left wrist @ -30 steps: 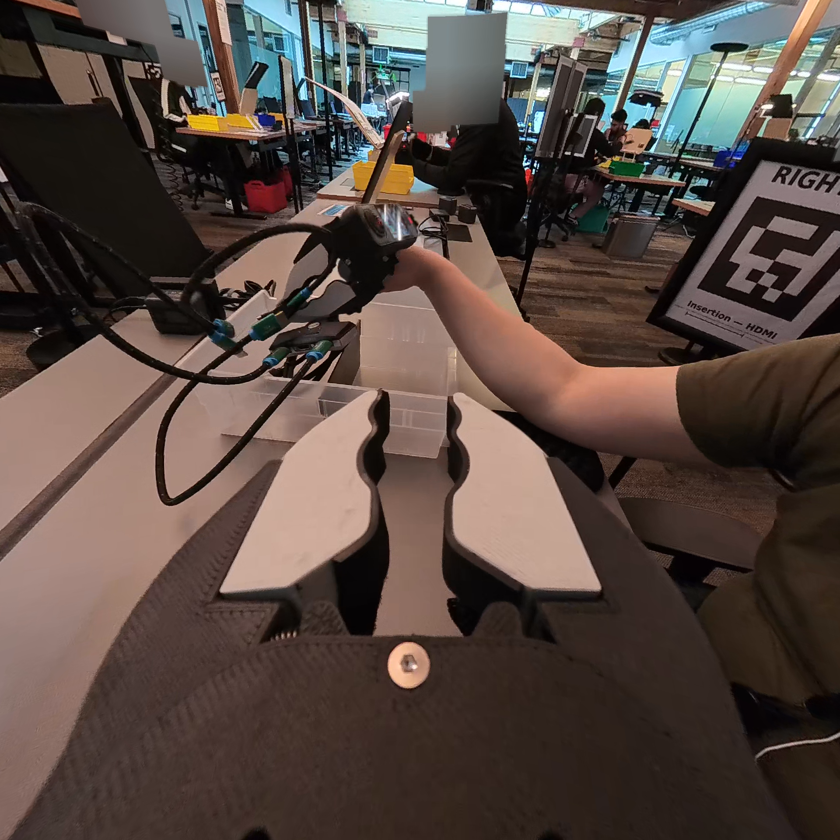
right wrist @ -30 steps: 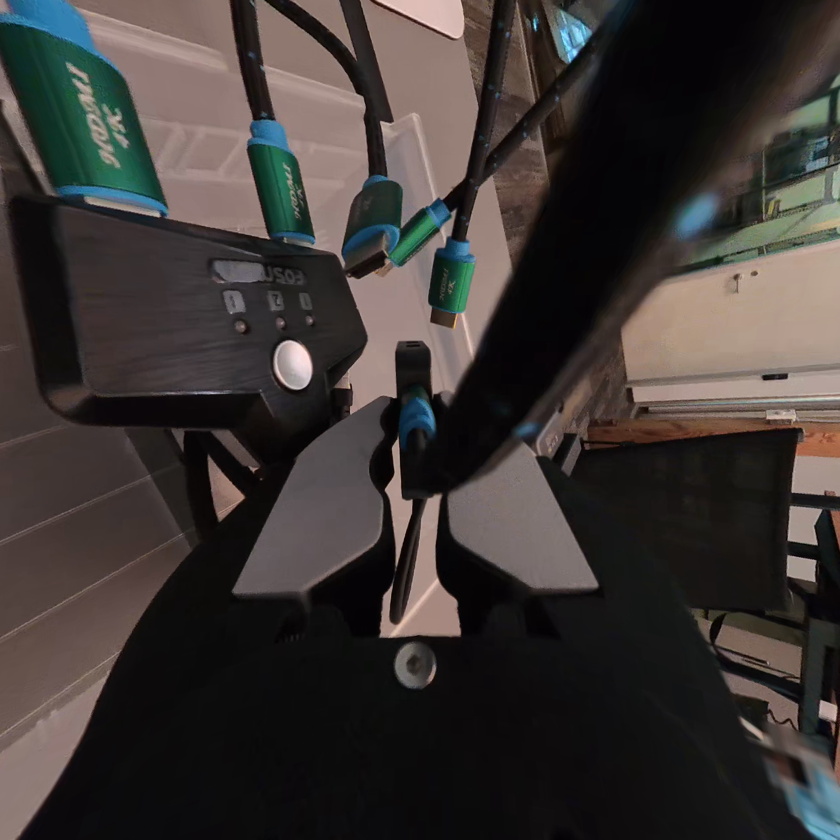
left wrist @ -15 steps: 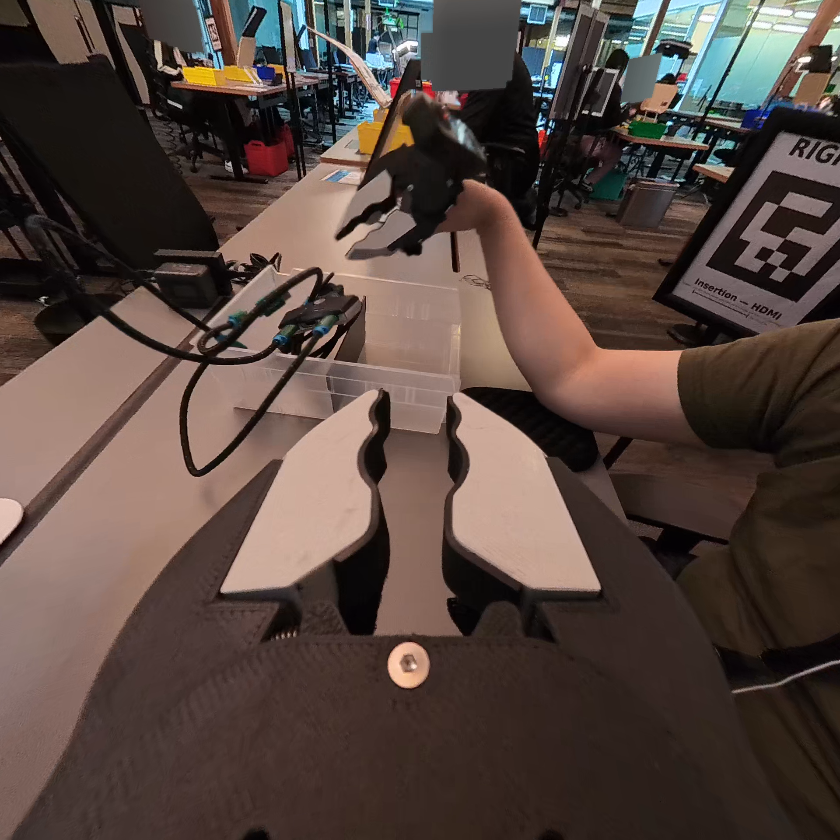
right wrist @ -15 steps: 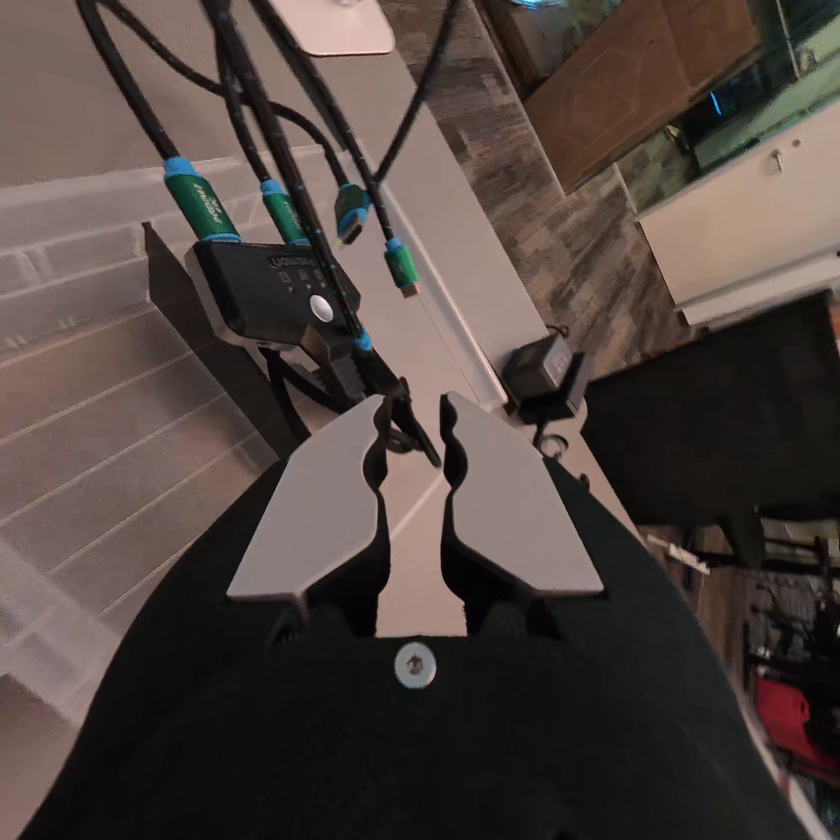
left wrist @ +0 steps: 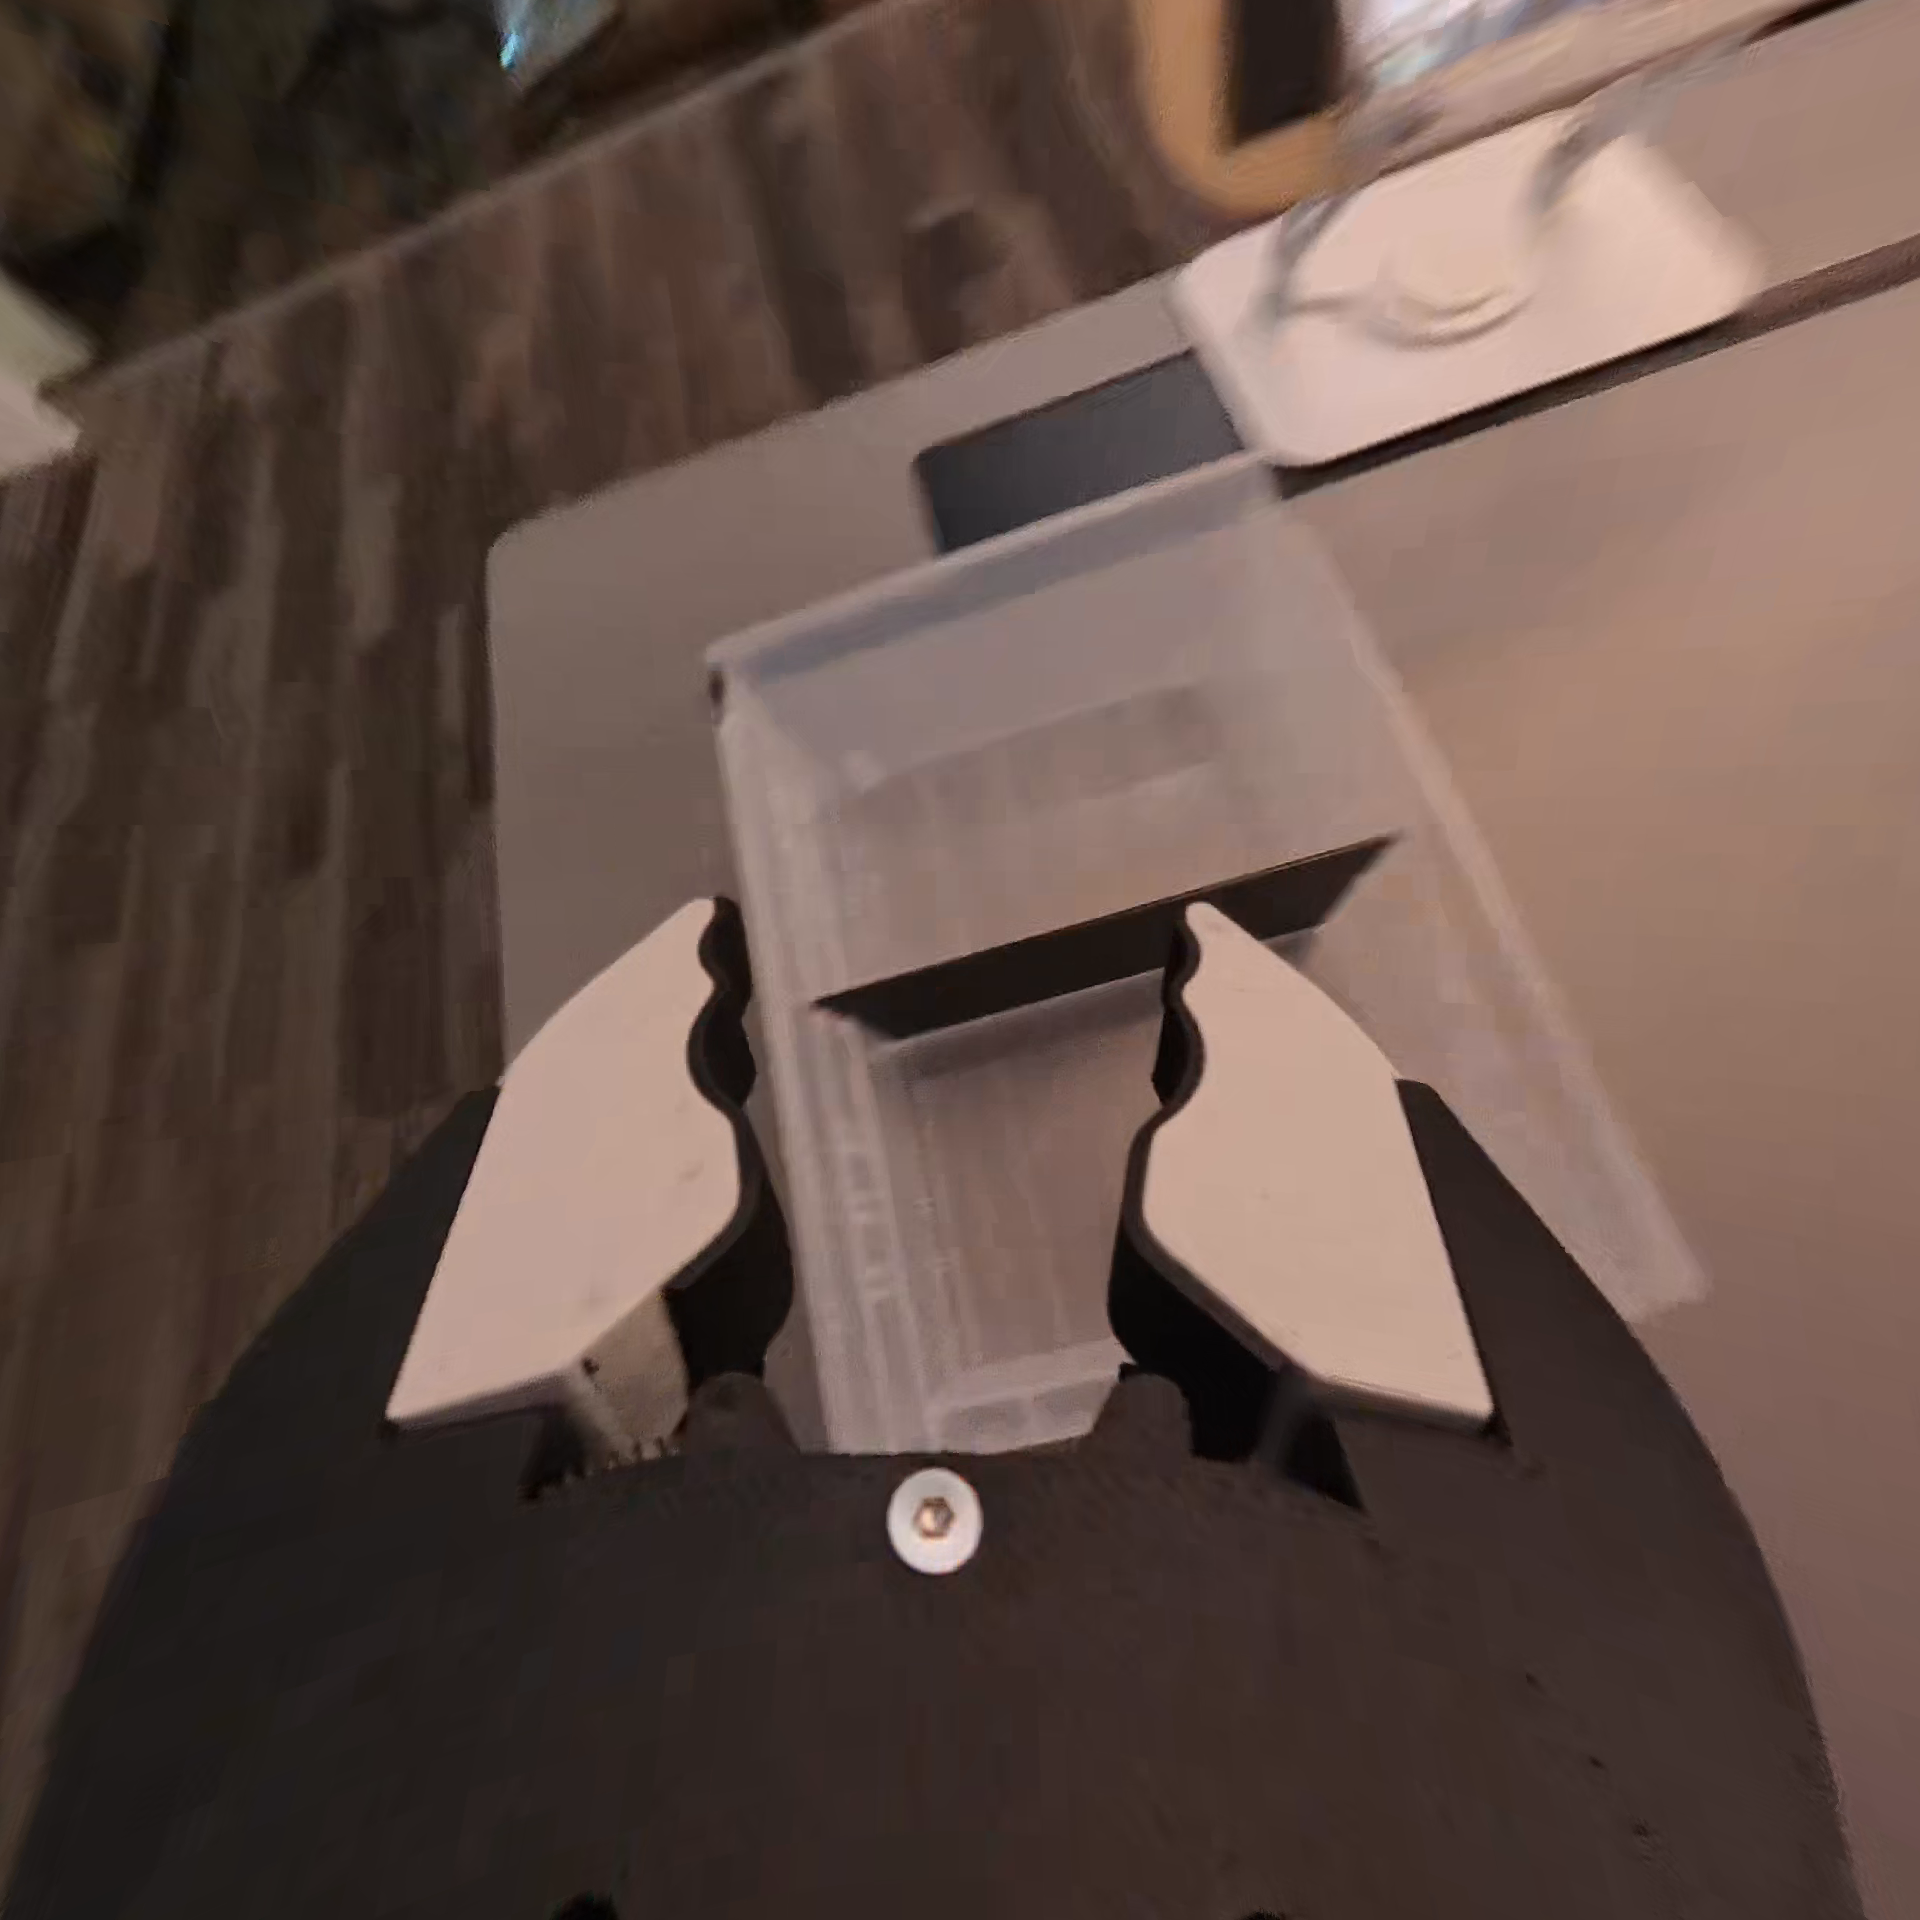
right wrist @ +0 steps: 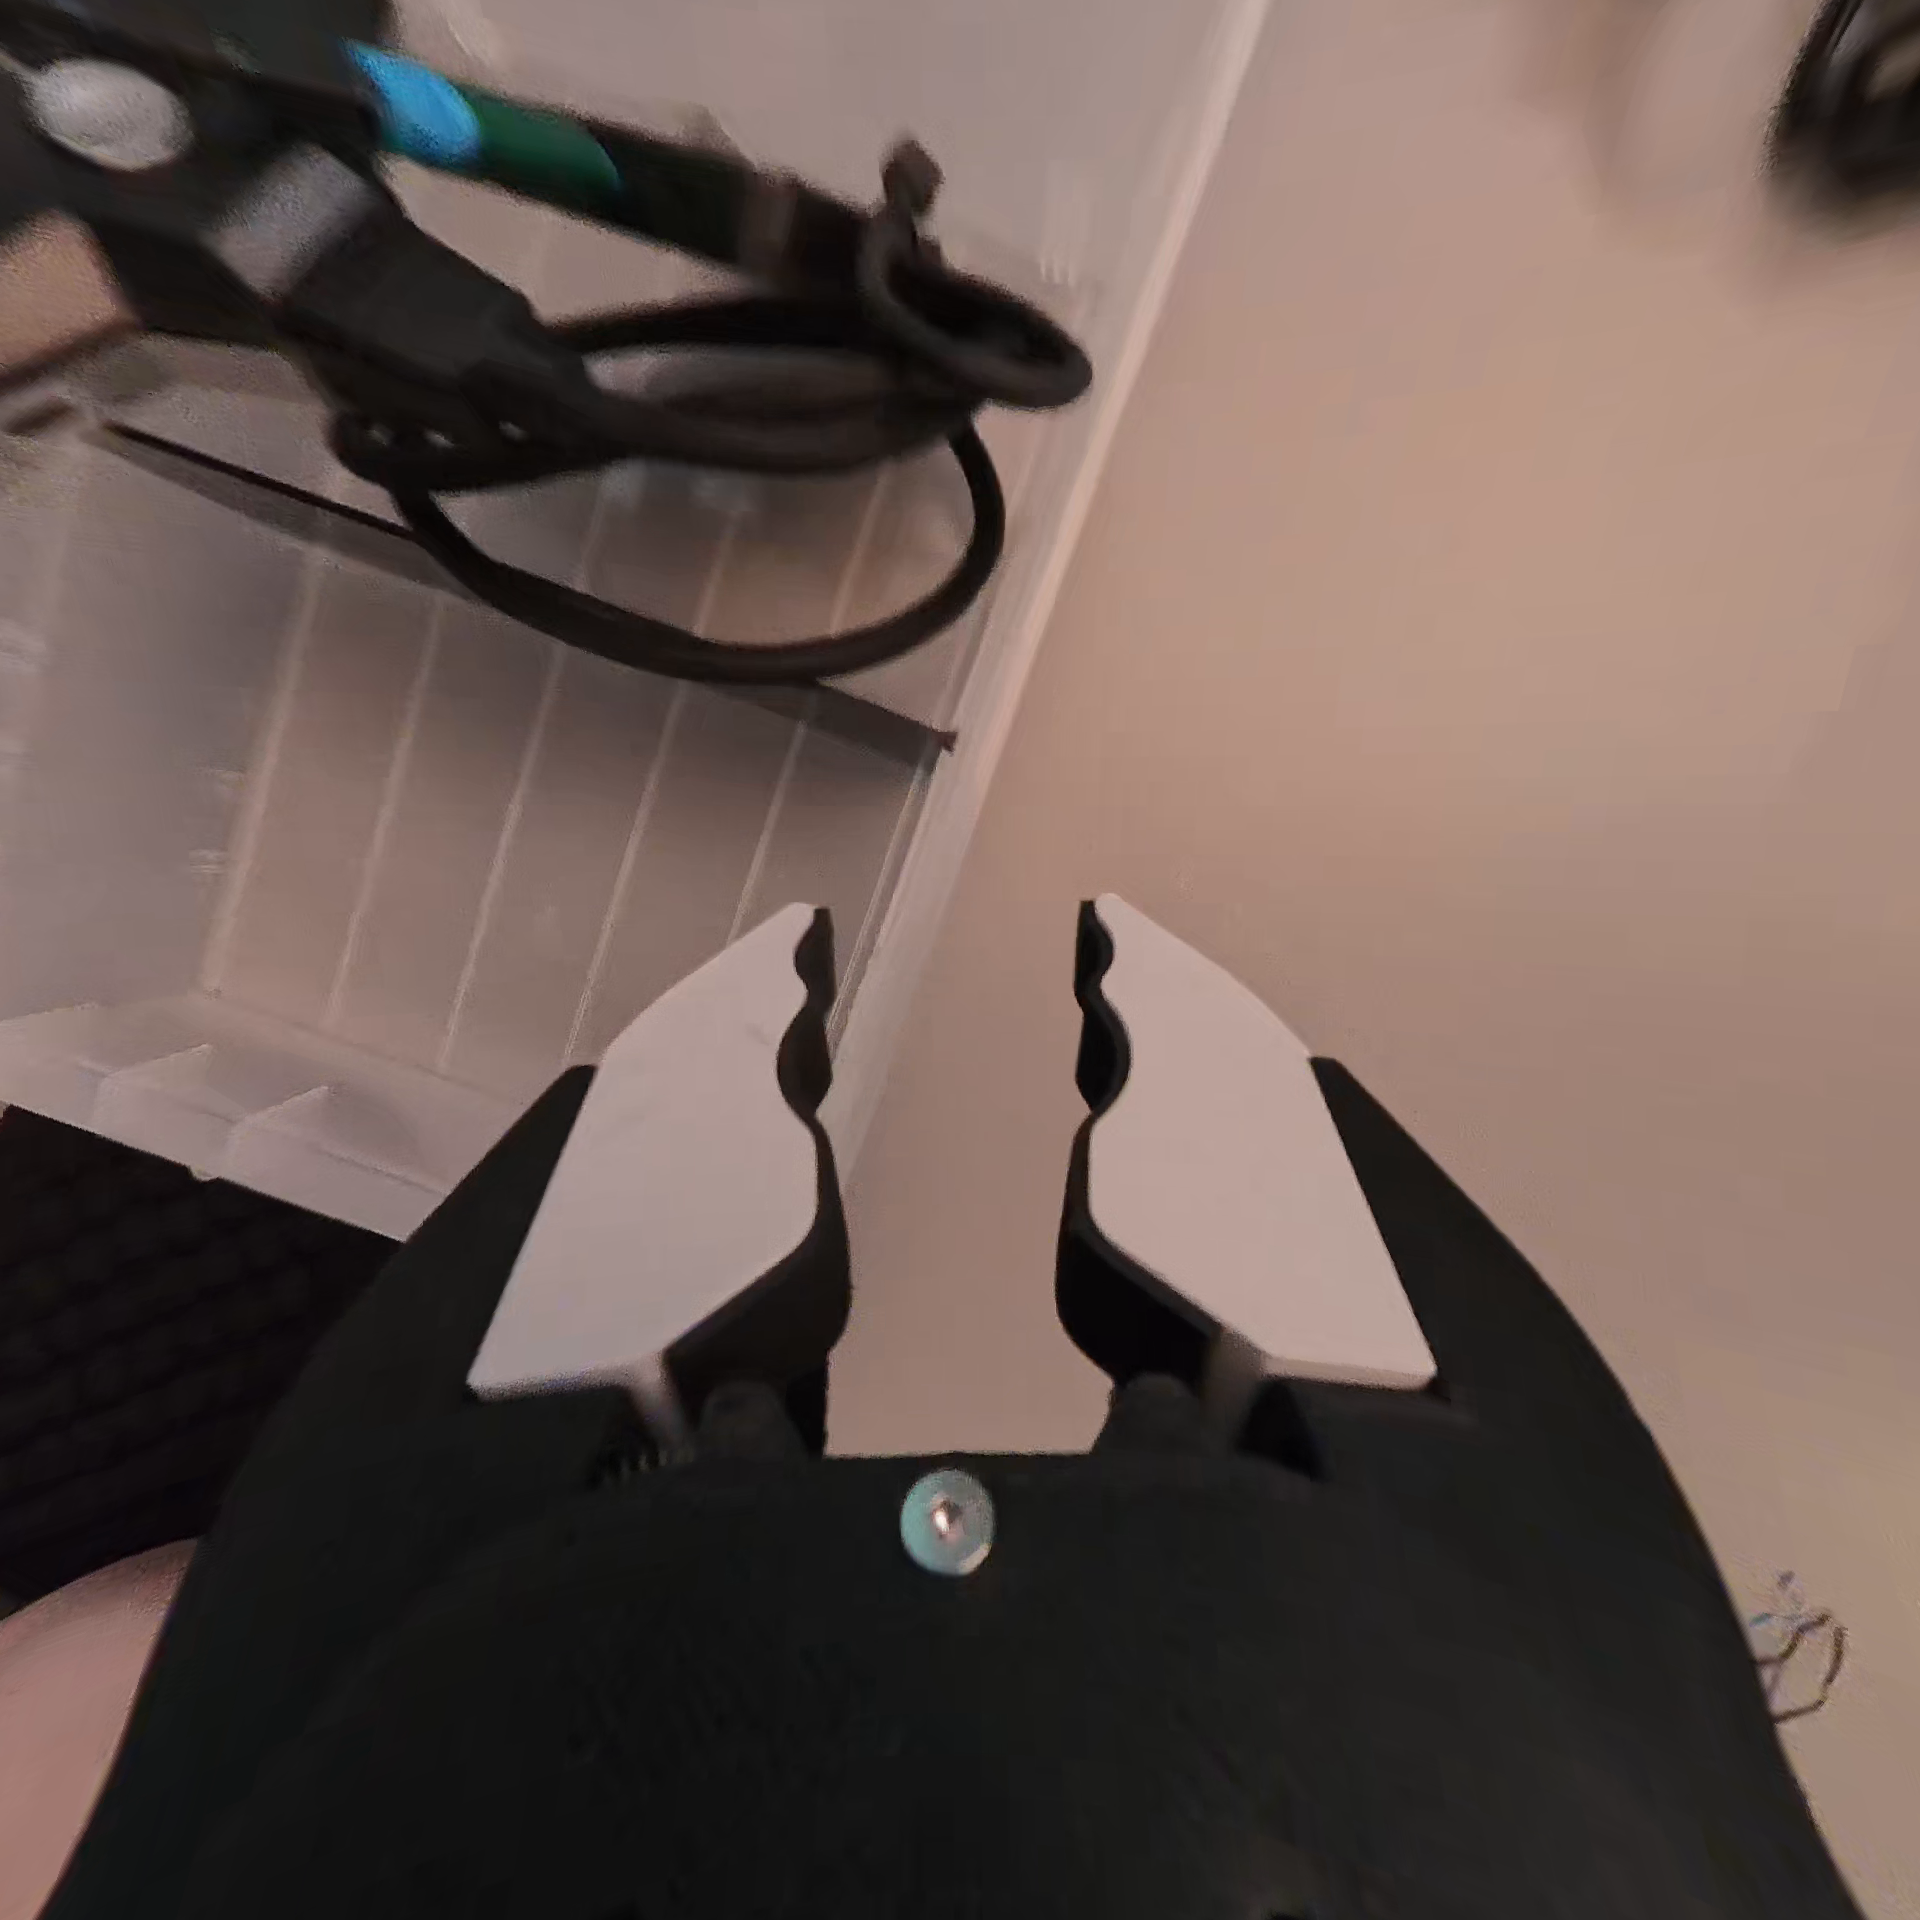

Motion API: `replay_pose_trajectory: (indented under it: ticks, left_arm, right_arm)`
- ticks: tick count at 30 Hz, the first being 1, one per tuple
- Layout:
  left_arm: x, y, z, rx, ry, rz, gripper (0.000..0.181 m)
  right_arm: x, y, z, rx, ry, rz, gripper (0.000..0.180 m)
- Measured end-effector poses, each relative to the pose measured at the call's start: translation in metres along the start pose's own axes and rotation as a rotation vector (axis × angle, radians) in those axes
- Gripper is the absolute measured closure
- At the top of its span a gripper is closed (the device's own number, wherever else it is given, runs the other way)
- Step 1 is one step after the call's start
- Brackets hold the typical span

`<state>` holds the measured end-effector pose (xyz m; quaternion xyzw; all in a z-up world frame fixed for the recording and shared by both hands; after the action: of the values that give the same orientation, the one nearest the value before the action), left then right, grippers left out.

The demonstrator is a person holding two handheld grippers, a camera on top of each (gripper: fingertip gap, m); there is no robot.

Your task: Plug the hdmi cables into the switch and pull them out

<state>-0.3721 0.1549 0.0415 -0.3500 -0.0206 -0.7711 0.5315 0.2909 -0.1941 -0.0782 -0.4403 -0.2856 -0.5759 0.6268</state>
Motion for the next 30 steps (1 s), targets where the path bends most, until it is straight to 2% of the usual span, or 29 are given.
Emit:
replay_pose_trajectory:
  ticks: [1, 2, 6, 10, 14, 16, 20, 22, 30]
  left_arm:
    - [-0.011, -0.009, -0.011, 0.031, -0.043, 0.001, 0.105]
    - [-0.02, -0.014, -0.021, 0.067, -0.083, -0.023, 0.105]
    - [-0.048, -0.009, -0.057, 0.185, -0.254, -0.156, 0.101]
    - [-0.067, -0.016, -0.109, 0.152, -0.512, -0.105, 0.096]
    - [-0.071, 0.0, -0.149, 0.15, -0.709, -0.225, 0.101]
    - [-0.072, 0.012, -0.16, 0.119, -0.773, -0.301, 0.125]
    - [-0.069, 0.02, -0.166, 0.059, -0.872, -0.306, 0.159]
    - [-0.065, 0.032, -0.168, -0.051, -0.889, -0.326, 0.176]
    - [-0.05, 0.095, -0.15, -0.247, -0.981, -0.375, 0.17]
  right_arm:
    - [-0.006, -0.001, -0.005, -0.035, -0.032, 0.021, 0.133]
    - [-0.011, -0.002, -0.008, -0.068, -0.064, 0.037, 0.137]
    - [-0.029, -0.01, -0.021, -0.149, -0.202, 0.09, 0.169]
    - [-0.037, -0.008, -0.027, -0.179, -0.313, 0.035, 0.171]
    - [-0.039, -0.013, -0.026, -0.169, -0.325, 0.058, 0.171]
    - [-0.041, -0.018, -0.025, -0.18, -0.329, 0.072, 0.171]
    - [-0.045, -0.03, -0.023, -0.169, -0.383, 0.071, 0.171]
    - [-0.049, -0.04, -0.019, -0.175, -0.406, 0.078, 0.171]
    - [-0.073, -0.089, 0.005, -0.131, -0.471, 0.103, 0.171]
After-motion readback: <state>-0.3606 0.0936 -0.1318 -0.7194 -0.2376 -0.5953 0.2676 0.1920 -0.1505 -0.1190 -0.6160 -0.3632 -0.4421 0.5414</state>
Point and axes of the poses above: each gripper's, where its closed fingertips meet, x back along the fingers, z out of its top, y = z × x across the jaws, the point moved 1 cm from there along x, back along the fingers, and after that the axes turned 12 degrees about z, right-handed, at the moved point
